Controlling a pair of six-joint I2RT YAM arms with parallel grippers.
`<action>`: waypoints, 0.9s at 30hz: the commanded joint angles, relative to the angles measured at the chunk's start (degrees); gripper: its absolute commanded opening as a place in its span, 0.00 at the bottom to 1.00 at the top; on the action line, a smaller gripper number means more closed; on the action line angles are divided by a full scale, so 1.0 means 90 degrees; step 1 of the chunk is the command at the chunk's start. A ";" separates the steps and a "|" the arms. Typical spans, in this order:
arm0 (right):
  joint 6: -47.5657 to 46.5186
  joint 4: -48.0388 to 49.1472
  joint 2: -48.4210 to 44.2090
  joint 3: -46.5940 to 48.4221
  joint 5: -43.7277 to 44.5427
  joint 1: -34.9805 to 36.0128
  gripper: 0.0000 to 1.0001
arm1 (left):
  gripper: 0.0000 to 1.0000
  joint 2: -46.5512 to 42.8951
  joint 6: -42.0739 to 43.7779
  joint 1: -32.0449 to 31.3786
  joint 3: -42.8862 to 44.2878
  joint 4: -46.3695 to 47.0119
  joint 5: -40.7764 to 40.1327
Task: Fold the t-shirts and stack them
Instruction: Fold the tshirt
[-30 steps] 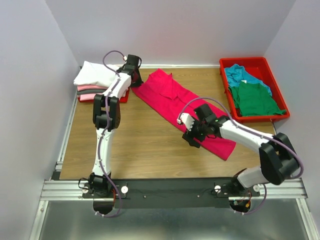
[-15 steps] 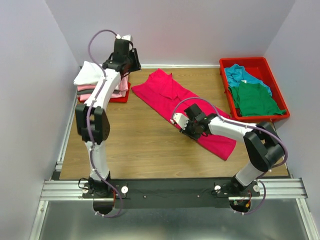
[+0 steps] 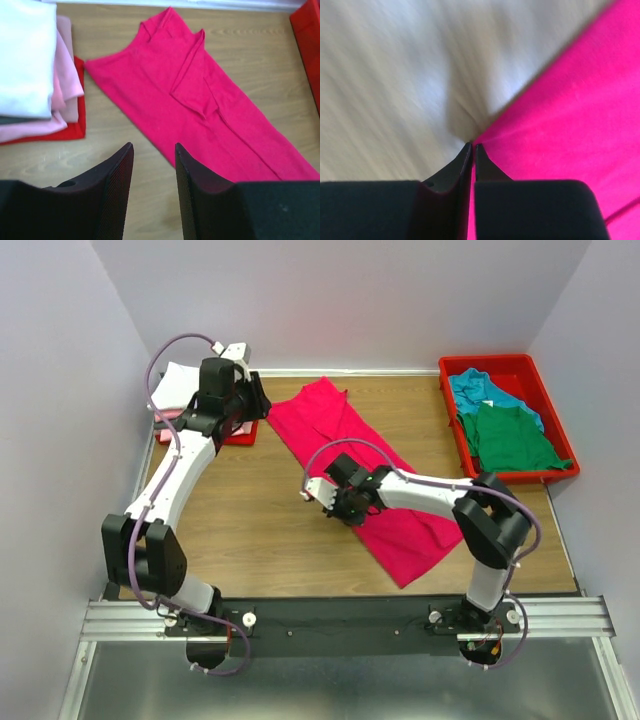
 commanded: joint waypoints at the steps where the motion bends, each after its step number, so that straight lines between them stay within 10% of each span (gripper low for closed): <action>1: 0.0300 -0.0547 0.0586 0.0689 -0.0830 0.0504 0.13 | 0.47 -0.0873 0.0186 0.0016 -0.0563 0.0229 0.0267; 12: -0.0431 -0.1349 -0.1665 0.0186 -0.0946 -0.0379 0.91 | 0.77 -0.2962 0.0440 0.0026 -0.2358 0.0813 0.0840; 20: -0.0229 -0.0844 -0.2158 -0.0090 -0.2812 -0.3817 0.94 | 0.72 -0.2780 -0.0292 -0.0509 -0.3532 0.1400 0.1771; 27: 0.1294 0.0223 -0.0802 0.0786 -0.3447 -0.4427 0.94 | 0.65 -0.2290 -0.0761 -0.1585 -0.3767 0.1596 0.0912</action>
